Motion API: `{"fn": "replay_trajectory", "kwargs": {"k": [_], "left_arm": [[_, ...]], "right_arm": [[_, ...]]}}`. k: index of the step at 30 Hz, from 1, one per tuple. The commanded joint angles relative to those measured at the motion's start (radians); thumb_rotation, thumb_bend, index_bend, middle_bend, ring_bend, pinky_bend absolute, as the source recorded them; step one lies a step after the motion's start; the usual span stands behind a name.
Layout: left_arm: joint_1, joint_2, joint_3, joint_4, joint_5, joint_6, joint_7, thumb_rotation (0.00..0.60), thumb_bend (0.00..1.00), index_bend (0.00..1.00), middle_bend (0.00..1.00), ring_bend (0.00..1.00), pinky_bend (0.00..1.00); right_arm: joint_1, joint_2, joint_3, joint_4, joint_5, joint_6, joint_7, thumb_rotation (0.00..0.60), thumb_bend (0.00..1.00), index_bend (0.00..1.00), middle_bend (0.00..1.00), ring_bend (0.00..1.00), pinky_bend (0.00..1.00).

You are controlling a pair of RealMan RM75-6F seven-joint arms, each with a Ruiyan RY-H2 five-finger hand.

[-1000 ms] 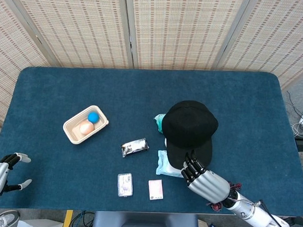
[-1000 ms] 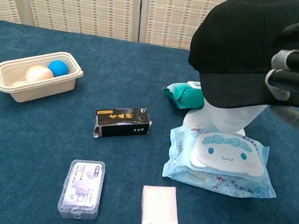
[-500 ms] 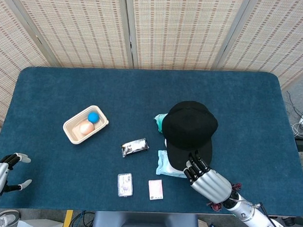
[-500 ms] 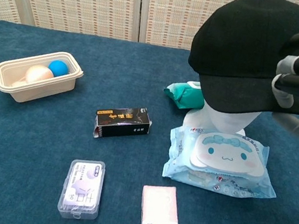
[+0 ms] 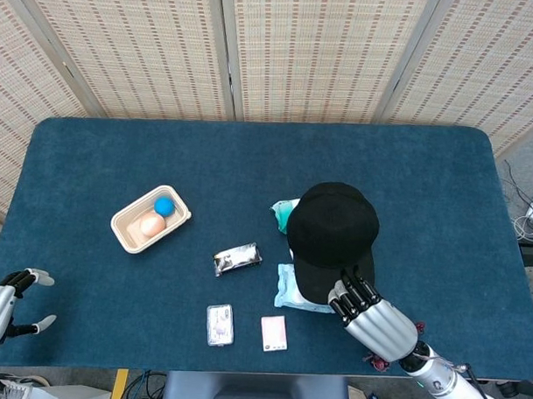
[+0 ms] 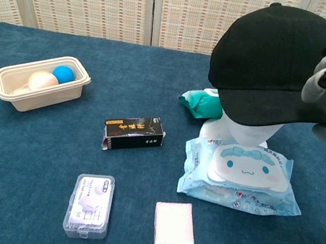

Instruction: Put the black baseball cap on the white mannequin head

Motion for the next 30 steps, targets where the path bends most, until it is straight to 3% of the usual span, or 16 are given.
{"fn": "replay_trajectory", "kwargs": {"k": [1,9,13,23,30], "left_arm": [[0.000,0.000,0.001,0.000,0.001,0.000,0.001,0.600,0.12,0.38,0.29,0.26,0.41],[0.000,0.001,0.001,-0.003,0.000,-0.001,0.004,0.600,0.12,0.38,0.29,0.26,0.41],[0.001,0.002,0.002,-0.004,0.002,0.001,0.004,0.600,0.12,0.38,0.29,0.26,0.41],[0.000,0.002,0.002,-0.004,0.003,0.002,0.003,0.600,0.12,0.38,0.29,0.26,0.41],[0.009,-0.003,-0.008,-0.003,0.015,0.037,-0.021,0.600,0.12,0.38,0.29,0.25,0.41]], "right_arm": [[-0.008,0.000,0.001,-0.002,0.018,-0.010,0.003,0.600,0.24,0.37,0.42,0.25,0.31],[-0.051,0.036,-0.001,-0.059,0.075,-0.025,-0.025,0.600,0.10,0.29,0.31,0.17,0.25],[-0.102,0.078,0.004,-0.141,0.141,-0.042,-0.108,0.600,0.10,0.29,0.28,0.14,0.24],[-0.200,0.185,0.014,-0.350,0.358,-0.090,-0.183,0.600,0.10,0.33,0.28,0.14,0.23],[-0.236,0.247,0.026,-0.444,0.524,-0.128,-0.137,0.600,0.11,0.33,0.28,0.14,0.23]]}}
